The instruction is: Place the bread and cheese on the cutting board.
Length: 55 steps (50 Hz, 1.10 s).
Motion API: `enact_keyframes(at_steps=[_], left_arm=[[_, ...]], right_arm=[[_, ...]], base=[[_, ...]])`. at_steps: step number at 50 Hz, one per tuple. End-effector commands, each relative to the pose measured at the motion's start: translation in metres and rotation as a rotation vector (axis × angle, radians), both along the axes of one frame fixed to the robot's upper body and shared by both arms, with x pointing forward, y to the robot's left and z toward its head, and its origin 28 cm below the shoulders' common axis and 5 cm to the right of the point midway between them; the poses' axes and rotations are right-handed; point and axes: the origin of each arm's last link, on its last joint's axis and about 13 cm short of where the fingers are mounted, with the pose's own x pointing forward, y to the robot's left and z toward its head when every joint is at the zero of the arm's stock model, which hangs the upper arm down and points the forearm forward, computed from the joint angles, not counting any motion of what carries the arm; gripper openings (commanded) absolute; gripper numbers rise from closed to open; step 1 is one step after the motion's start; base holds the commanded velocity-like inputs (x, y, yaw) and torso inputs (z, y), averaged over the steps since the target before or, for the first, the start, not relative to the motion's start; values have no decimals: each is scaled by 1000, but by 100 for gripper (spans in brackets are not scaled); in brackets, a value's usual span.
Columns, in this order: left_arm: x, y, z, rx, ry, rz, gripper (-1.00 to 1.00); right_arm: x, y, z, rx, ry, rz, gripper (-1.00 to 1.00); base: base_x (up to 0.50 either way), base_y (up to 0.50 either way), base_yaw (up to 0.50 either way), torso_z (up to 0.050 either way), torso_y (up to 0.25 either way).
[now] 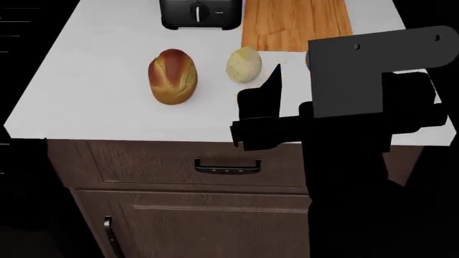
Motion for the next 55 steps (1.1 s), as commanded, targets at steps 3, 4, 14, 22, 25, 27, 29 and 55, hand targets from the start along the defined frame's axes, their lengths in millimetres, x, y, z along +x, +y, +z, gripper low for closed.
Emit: enact_keyframes(at_steps=[3,4,14,22,25,27,29,55], left_arm=[[8,7,13,-58,-44,5,100],[8,7,13,-60,-43,5,100],[6,8,26,-86,-44,30,100],[5,6,26,-75,-37,23,100],[4,6,25,-73,-32,18,100],[5,6,23,-72,-29,18,100],[5,6,24,-70,-28,16,100],[2,0,18,-64,-13,-4,100]], right_arm=[[2,-2,12,32,-3,16,100],[1,-1,12,31,-4,15,100],[-1,-4,19,65,-65,27,100],[-2,-3,20,51,-73,51,100],[-2,-3,17,45,-65,53,100],[-2,-3,15,46,-57,54,100],[-2,-3,14,43,-54,55,100],[-6,-10,-1,35,-29,57,100]], base=[[0,0,0,0,-250],[0,0,0,0,-250],[-1,0,0,0,-38],[315,196,0,0,0],[406,286,0,0,0],[408,289,0,0,0],[406,291,0,0,0],[408,87,0,0,0]])
